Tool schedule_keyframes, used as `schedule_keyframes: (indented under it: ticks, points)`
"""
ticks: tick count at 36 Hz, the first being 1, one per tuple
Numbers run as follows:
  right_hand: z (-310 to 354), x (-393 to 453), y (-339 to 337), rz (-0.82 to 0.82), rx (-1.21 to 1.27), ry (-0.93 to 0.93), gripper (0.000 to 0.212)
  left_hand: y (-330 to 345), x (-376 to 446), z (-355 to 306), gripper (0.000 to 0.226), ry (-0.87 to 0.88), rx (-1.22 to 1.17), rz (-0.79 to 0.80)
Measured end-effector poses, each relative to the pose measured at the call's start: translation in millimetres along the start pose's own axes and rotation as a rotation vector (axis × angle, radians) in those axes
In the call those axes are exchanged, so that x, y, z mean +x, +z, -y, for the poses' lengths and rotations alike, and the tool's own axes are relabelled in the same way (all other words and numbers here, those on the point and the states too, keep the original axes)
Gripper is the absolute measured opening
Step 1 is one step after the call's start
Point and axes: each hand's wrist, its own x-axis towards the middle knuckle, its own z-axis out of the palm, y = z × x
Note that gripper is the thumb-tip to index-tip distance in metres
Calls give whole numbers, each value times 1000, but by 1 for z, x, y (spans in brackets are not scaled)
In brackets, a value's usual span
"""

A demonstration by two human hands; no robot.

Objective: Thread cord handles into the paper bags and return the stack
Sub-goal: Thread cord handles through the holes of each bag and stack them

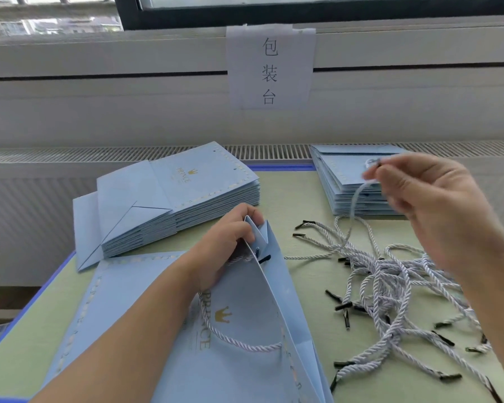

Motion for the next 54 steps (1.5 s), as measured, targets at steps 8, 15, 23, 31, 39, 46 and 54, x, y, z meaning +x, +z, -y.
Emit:
schedule_keyframes:
  ticks: [8,15,23,31,39,46,54]
  points:
    - [-16,-32,37,754,-662,235,25,-14,4,-4,33,5,-77,-37]
    - [-28,-31,54,799,-773,231,17,-16,4,-2,34,20,-81,-38]
    - [-32,-37,56,940,-623,236,31,-16,6,-2,34,27,-88,-38]
    - [-36,-46,54,839,-280,350,31,-18,10,-1,33,46,-112,-32]
    - [-39,-49,58,835,-263,371,23,-20,9,-1,34,47,-107,-24]
    - [-38,-50,59,807,-191,384,26,-18,10,-2,34,39,-118,-20]
    - [-45,-55,62,668,-94,501,13,-18,10,-1,34,31,-109,-30]
